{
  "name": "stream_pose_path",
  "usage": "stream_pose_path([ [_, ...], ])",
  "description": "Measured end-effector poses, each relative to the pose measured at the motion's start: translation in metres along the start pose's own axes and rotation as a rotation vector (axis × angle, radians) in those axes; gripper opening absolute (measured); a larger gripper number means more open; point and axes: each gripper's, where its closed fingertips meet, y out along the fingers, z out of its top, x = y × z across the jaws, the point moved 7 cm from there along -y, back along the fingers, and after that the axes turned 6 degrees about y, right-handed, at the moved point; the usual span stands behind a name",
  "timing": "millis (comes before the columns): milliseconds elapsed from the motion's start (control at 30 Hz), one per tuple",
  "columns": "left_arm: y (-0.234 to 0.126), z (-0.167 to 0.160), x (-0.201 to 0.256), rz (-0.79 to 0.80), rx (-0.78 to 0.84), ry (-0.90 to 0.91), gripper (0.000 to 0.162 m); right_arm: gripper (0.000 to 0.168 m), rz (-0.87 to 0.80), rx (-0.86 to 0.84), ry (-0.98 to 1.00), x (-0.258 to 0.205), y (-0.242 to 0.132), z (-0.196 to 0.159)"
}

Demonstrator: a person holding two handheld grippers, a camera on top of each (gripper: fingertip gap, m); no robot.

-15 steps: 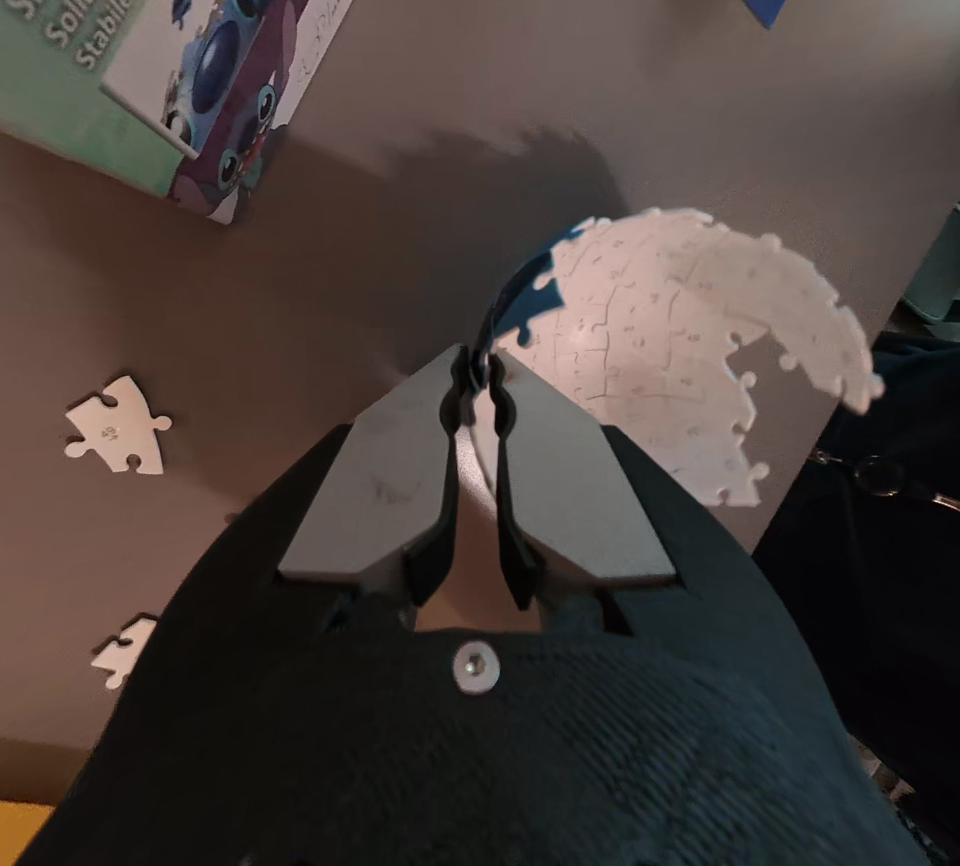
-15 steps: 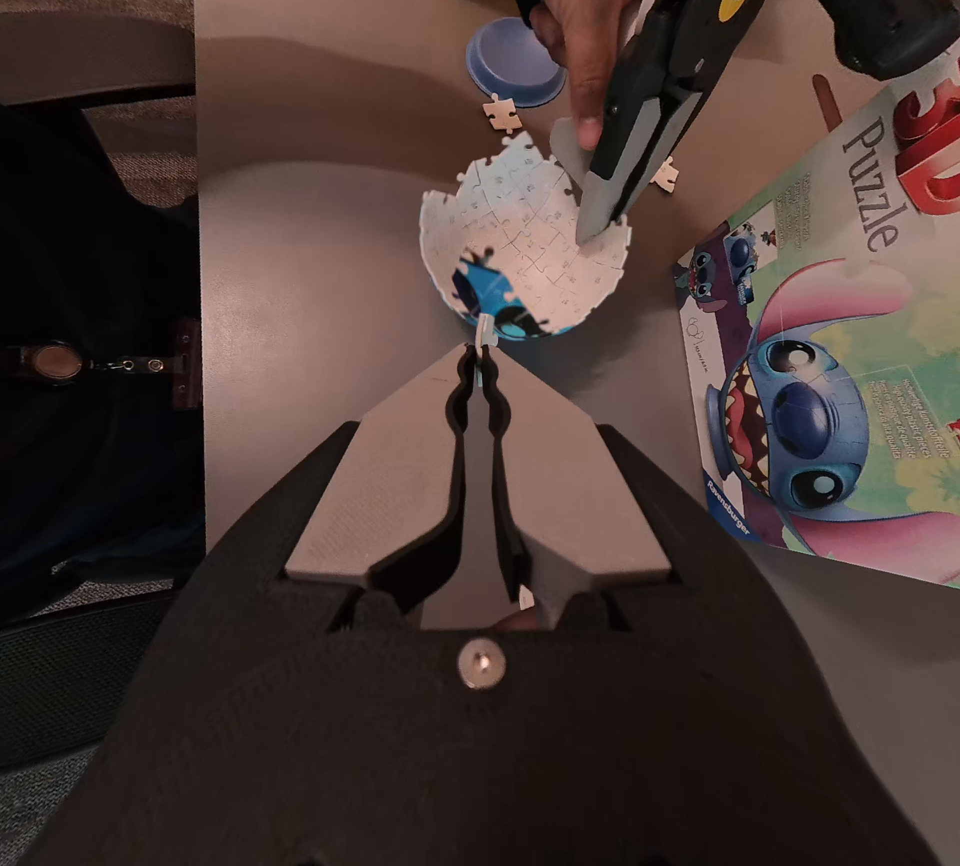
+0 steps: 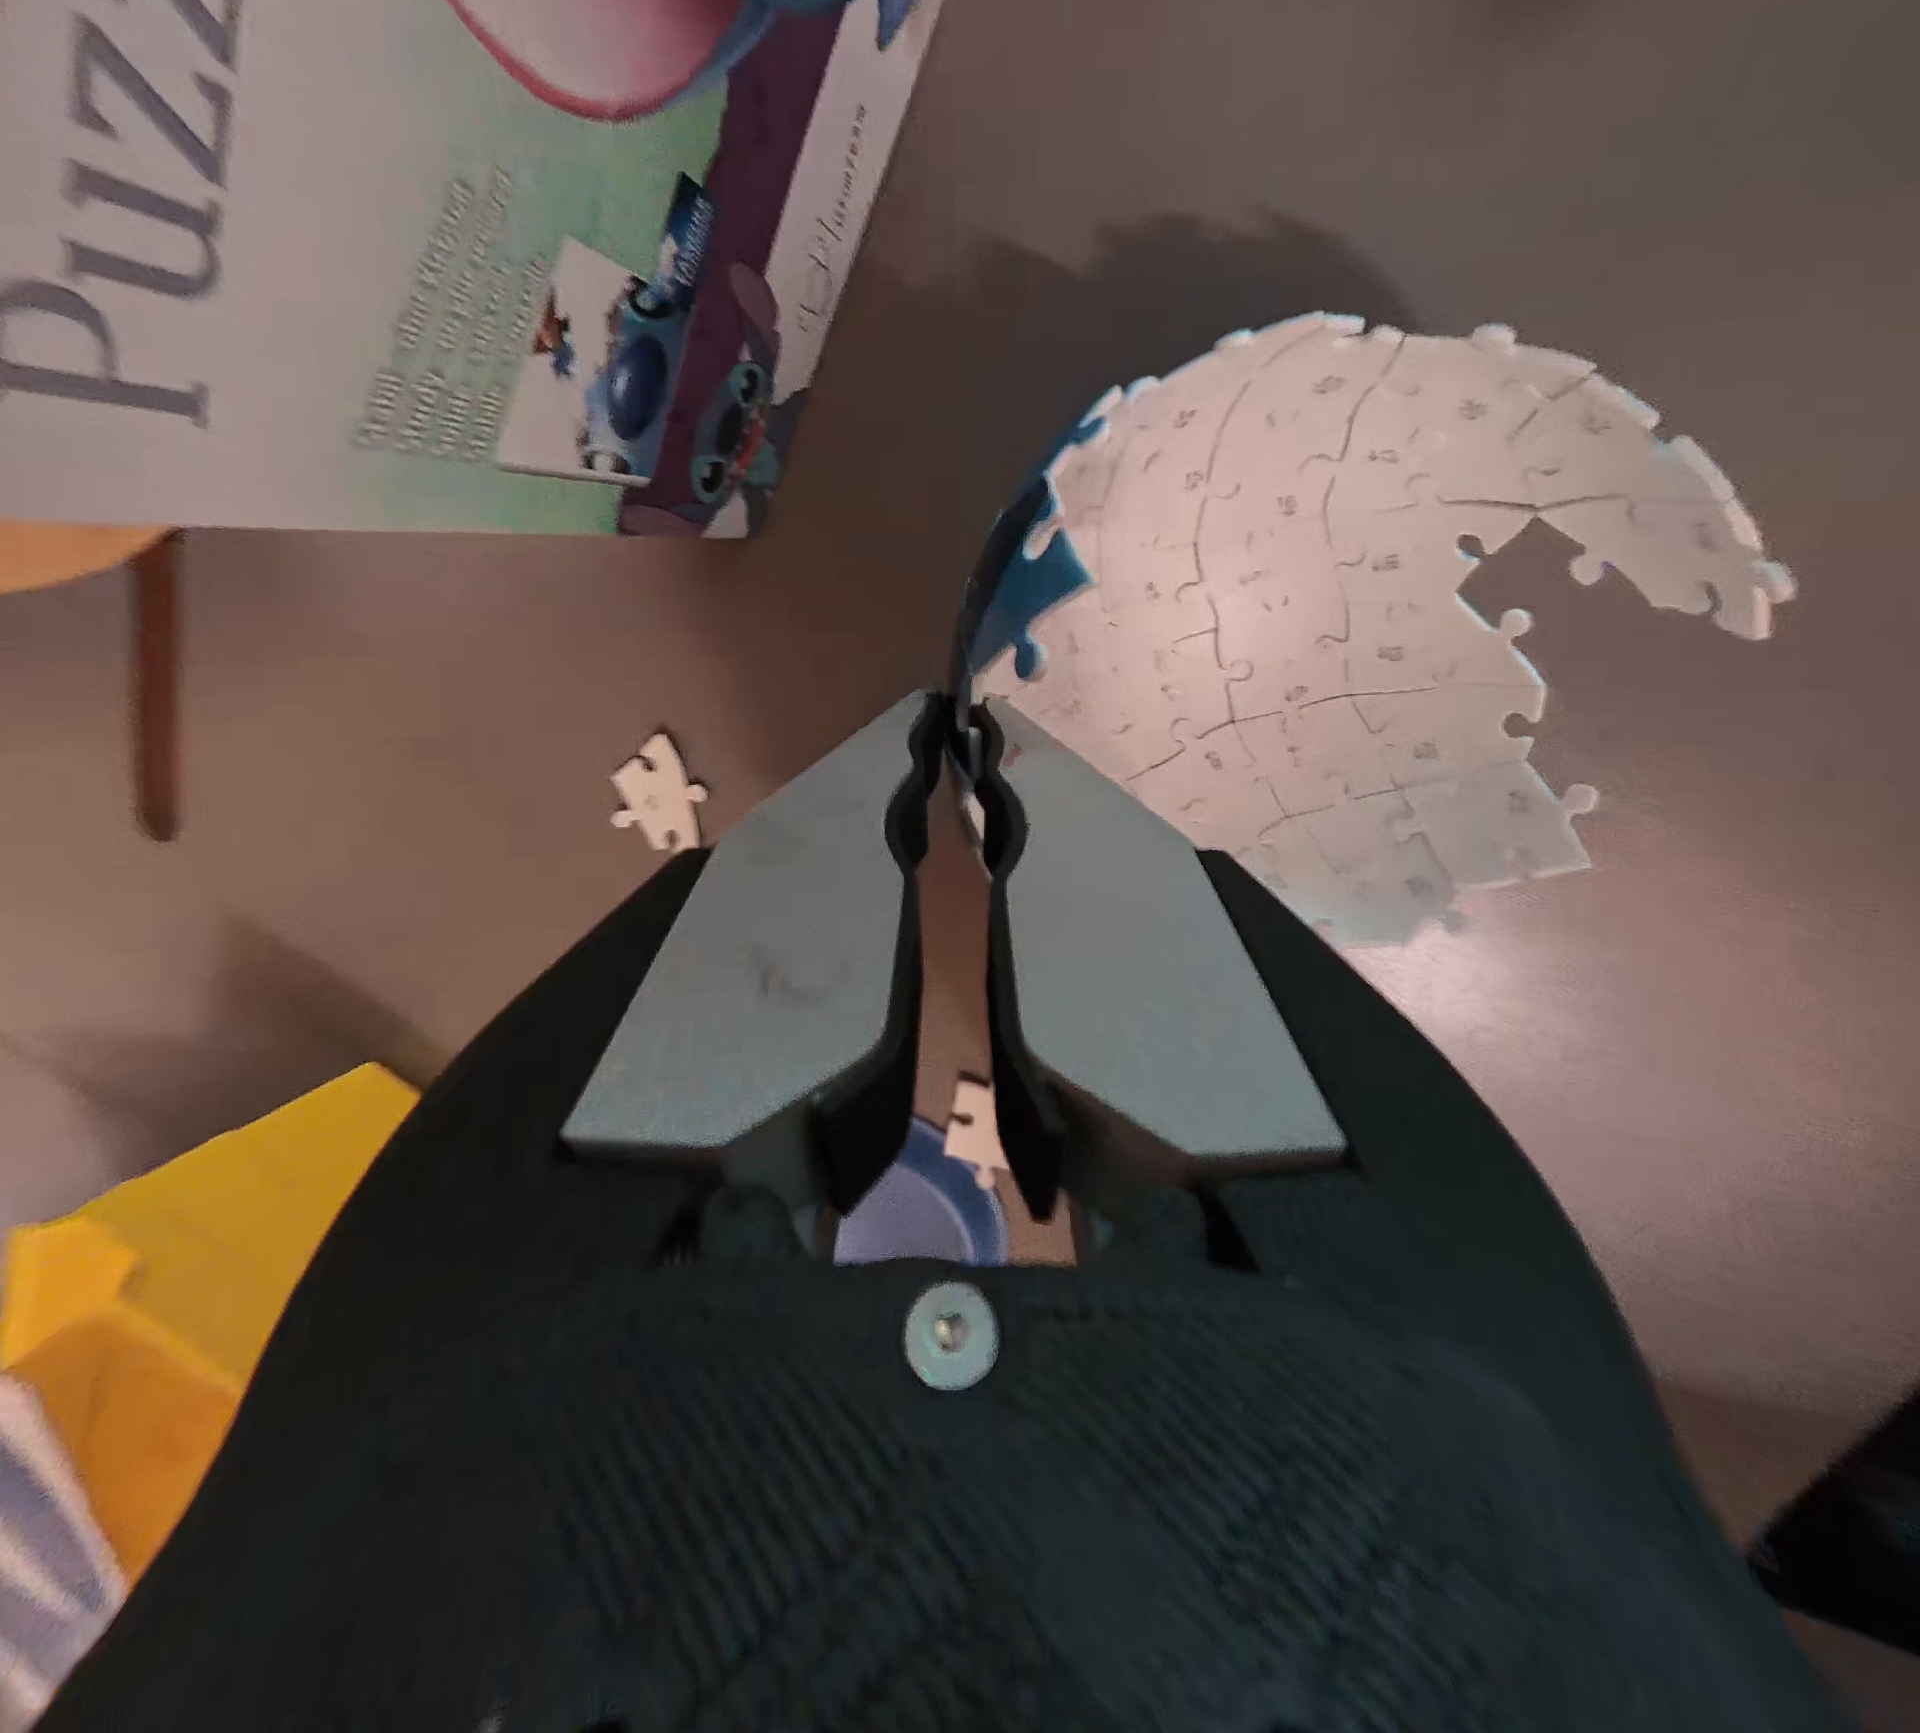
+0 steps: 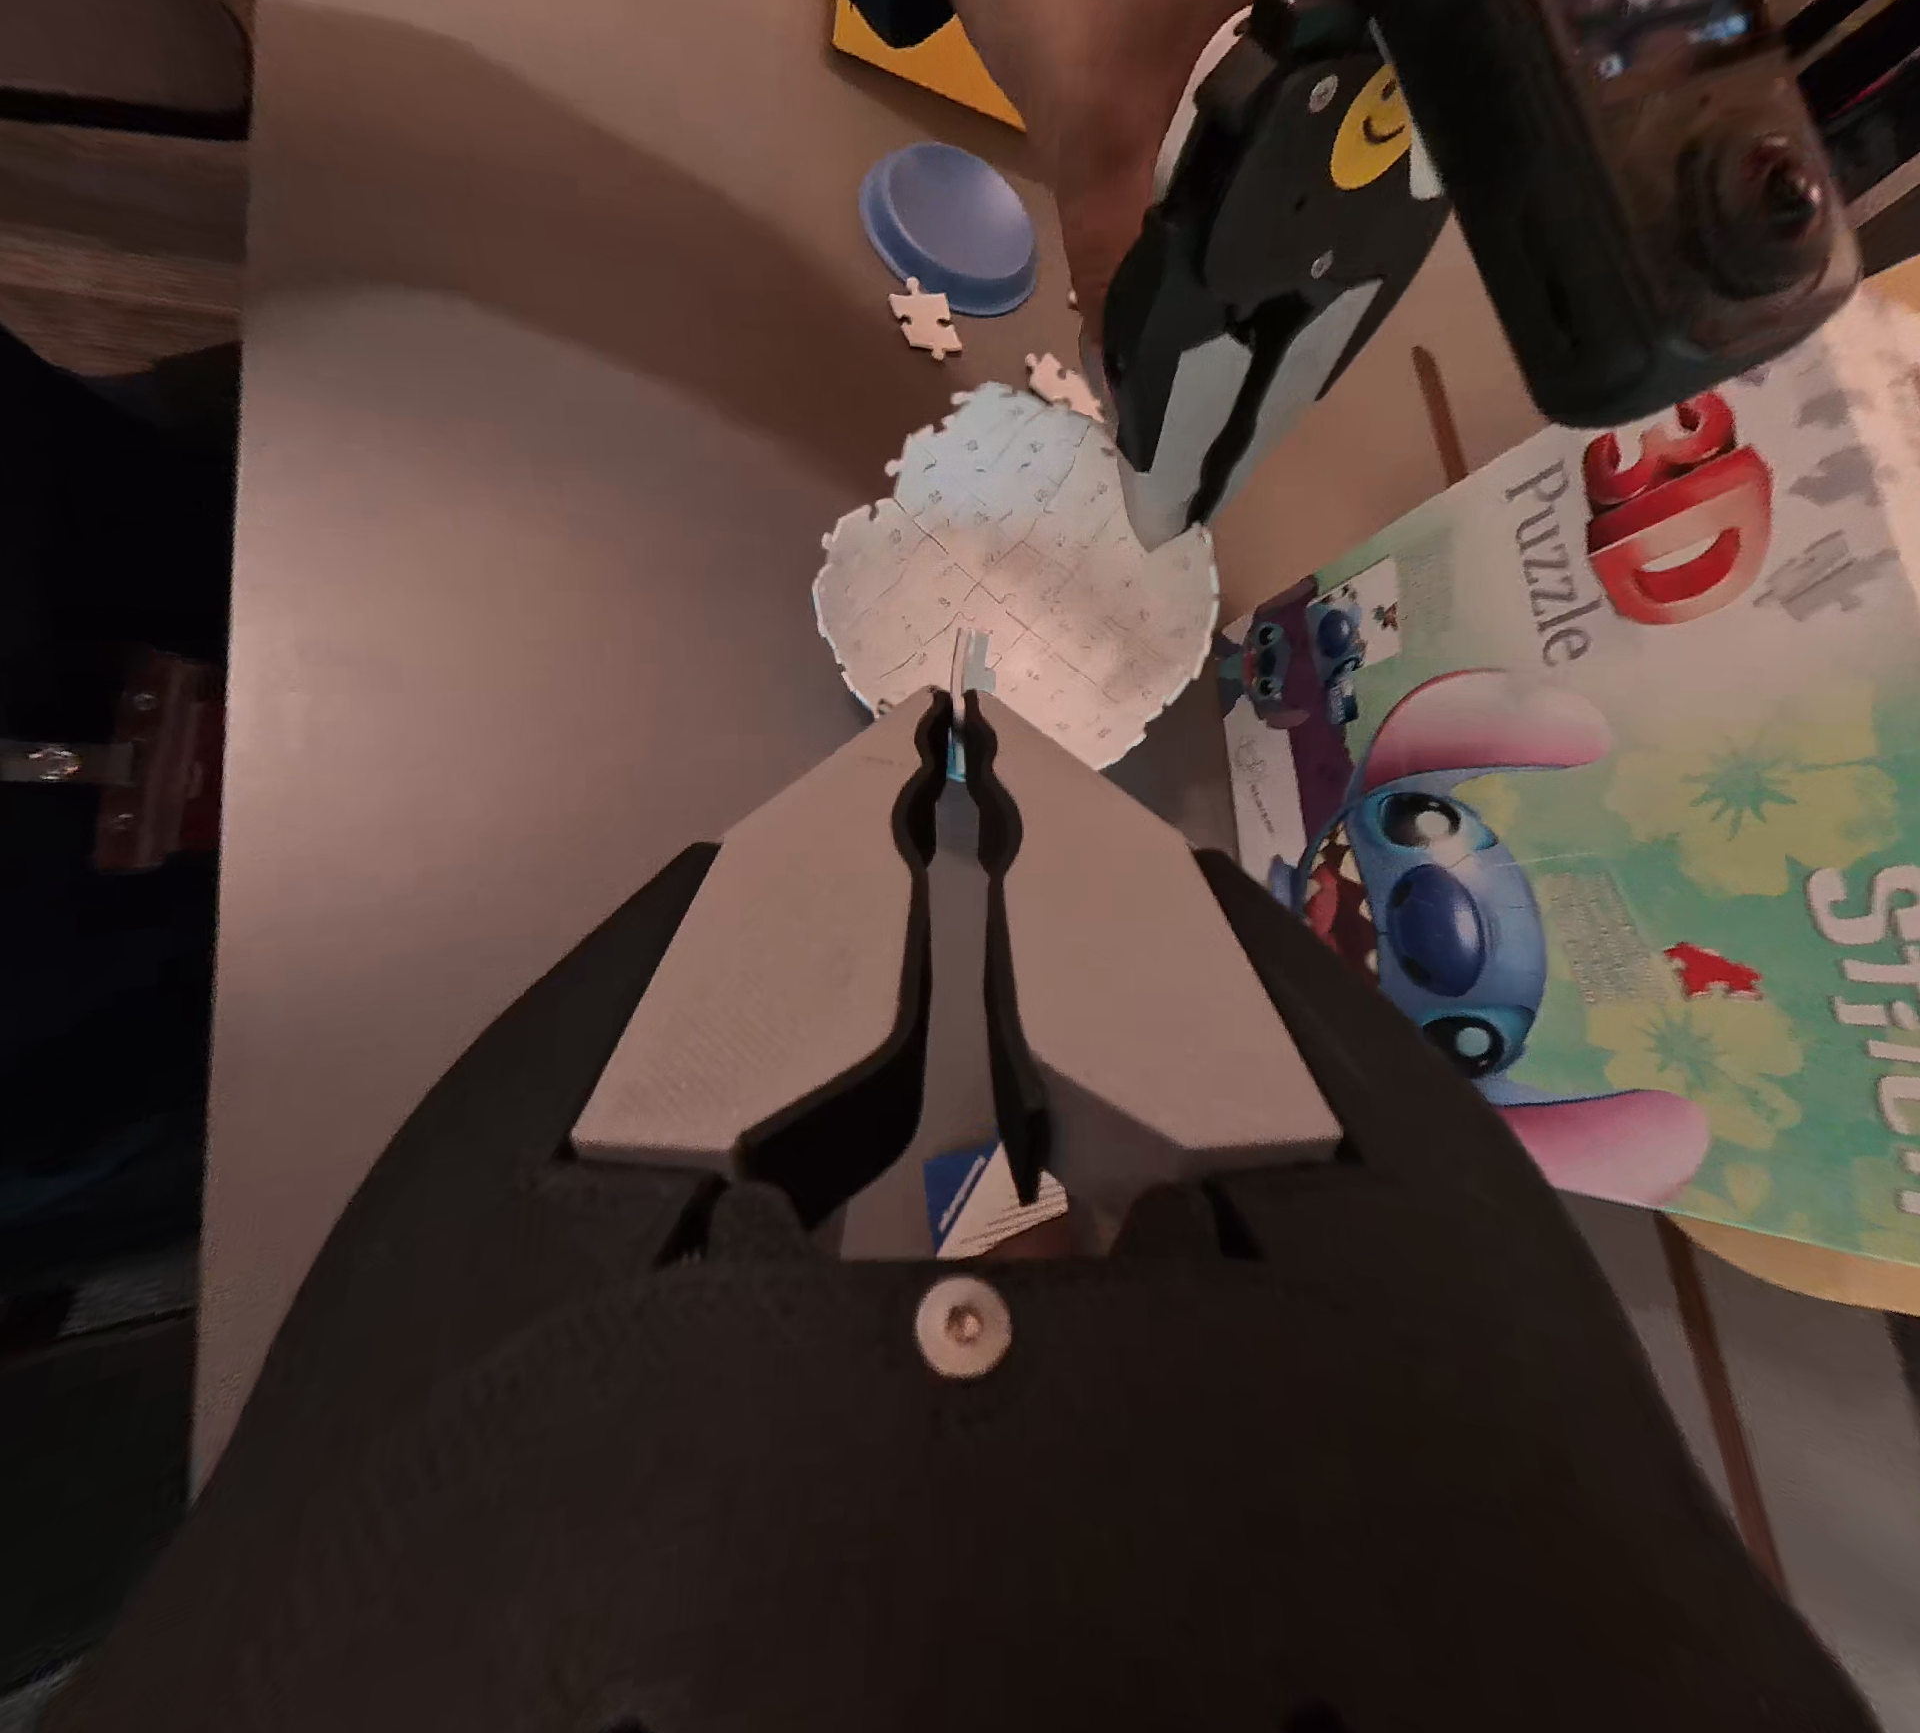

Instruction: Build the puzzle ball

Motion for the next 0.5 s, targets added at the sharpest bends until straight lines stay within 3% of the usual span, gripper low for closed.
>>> stream_pose_path([
  [300, -0.03, 0.013, 0.004, 0.332, 0.122, 0.119, 0.002, 0.0, -0.31, 0.094, -0.289, -0.047, 0.028, -0.003],
  [500, -0.036, 0.018, 0.012, 0.546, 0.051, 0.289, 0.001, 0.0, -0.517, -0.009, -0.444, -0.068, 0.055, -0.015],
])
